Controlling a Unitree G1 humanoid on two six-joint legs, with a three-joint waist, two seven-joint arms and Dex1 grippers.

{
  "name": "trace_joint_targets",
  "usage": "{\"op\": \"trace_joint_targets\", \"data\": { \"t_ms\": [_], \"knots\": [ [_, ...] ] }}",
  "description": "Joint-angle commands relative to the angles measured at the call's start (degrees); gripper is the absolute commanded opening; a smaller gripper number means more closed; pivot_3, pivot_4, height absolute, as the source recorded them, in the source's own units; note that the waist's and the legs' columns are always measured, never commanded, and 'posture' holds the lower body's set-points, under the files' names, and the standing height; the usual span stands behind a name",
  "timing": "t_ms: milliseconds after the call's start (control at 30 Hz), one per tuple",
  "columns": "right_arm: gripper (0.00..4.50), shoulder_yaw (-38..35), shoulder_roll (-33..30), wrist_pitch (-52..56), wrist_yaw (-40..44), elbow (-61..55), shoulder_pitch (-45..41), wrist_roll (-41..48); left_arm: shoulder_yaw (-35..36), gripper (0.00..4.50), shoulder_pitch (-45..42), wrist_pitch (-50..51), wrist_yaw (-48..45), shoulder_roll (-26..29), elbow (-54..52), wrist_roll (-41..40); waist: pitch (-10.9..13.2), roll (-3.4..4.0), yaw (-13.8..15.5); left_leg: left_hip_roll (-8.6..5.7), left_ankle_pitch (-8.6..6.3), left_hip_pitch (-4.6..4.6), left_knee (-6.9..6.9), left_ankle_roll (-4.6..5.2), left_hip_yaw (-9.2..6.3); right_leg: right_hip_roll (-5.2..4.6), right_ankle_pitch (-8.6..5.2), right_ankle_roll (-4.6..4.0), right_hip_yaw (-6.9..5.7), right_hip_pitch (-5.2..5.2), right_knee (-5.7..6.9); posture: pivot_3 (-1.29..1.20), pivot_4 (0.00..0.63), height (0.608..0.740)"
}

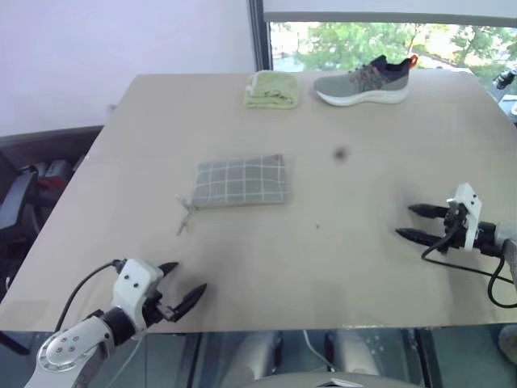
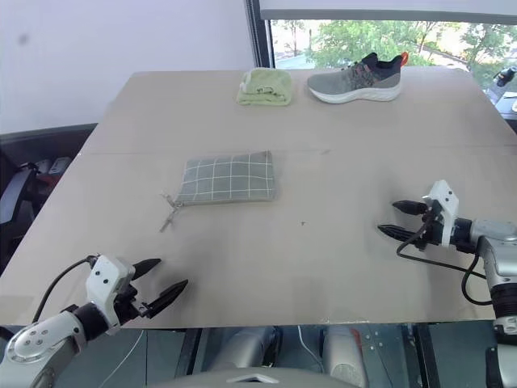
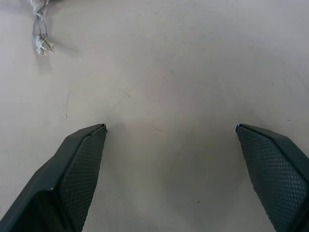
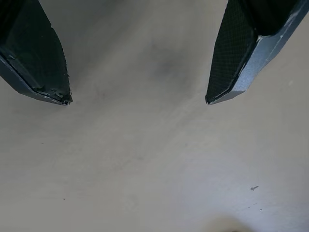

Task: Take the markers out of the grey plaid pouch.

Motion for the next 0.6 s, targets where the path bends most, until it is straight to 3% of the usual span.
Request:
{"op": "trace_joint_targets", "data": {
  "t_ms": [33,600],
  "knots": [
    [4.5,-2.4,-1.5,-0.3,2.3,-1.6,0.3,1.8,2.2,4.46,0.9,-1.4,-1.0,0.0,0.2,-0.5,0.0,0.0,0.0,0.0,0.0,0.0,0.0,0.0,0.0,0.0,0.0,0.0,0.0,0.0,0.0,0.0,0.15,0.74],
    [4.5,-5.4,-1.9,3.2,4.7,-9.4,4.9,6.3,5.3,4.46,-3.1,-2.1,-3.5,1.7,3.7,-1.6,0.1,-0.07,0.0,0.0,0.0,-0.02,0.0,0.0,-0.01,0.0,0.0,0.0,-0.01,0.0,-0.02,0.0,0.15,0.74]
  ]
}}
